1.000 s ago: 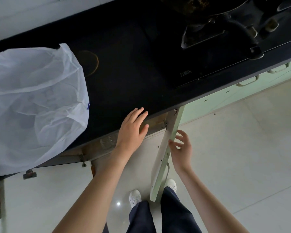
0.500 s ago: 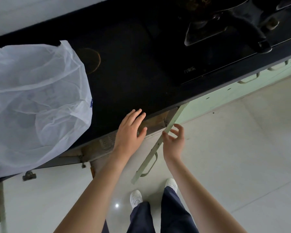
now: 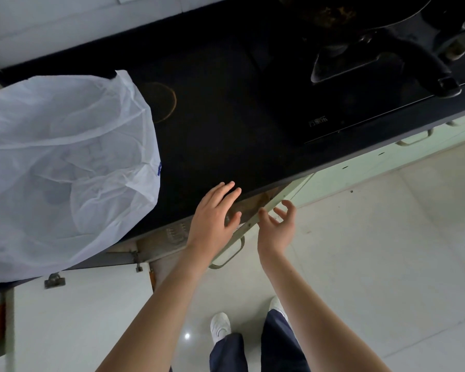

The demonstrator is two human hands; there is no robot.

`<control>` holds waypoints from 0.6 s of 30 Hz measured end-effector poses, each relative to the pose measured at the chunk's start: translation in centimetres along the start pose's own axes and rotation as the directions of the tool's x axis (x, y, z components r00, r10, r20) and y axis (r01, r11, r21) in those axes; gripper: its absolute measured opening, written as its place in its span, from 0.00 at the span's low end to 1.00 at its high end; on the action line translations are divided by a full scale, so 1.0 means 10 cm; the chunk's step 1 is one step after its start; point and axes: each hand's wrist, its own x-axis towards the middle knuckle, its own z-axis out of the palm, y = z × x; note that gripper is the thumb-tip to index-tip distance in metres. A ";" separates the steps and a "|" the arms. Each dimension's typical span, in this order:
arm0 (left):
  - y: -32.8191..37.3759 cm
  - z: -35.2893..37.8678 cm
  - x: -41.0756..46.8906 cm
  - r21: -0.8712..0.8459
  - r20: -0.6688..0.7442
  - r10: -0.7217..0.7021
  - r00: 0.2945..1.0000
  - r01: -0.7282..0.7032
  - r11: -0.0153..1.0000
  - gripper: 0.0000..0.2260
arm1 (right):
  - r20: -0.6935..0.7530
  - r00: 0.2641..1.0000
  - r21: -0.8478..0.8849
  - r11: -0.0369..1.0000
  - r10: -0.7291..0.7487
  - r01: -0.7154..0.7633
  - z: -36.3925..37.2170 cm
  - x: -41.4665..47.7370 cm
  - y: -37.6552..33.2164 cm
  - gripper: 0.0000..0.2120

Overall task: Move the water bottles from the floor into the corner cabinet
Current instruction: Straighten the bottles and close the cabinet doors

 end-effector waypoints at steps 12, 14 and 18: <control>-0.01 0.06 0.00 -0.044 -0.050 -0.007 0.999 0.005 0.999 0.21 | 0.089 0.996 0.151 0.988 0.017 -0.031 0.09 0.03 0.00 0.26; -0.02 0.07 0.01 -0.047 -0.057 0.000 0.998 -0.003 0.999 0.21 | 0.085 0.996 0.177 0.984 0.012 -0.026 0.14 0.03 0.00 0.26; -0.04 0.07 -0.01 -0.043 -0.060 0.002 0.998 -0.004 0.999 0.21 | 0.086 0.996 0.210 0.977 0.004 -0.022 0.23 0.04 0.01 0.25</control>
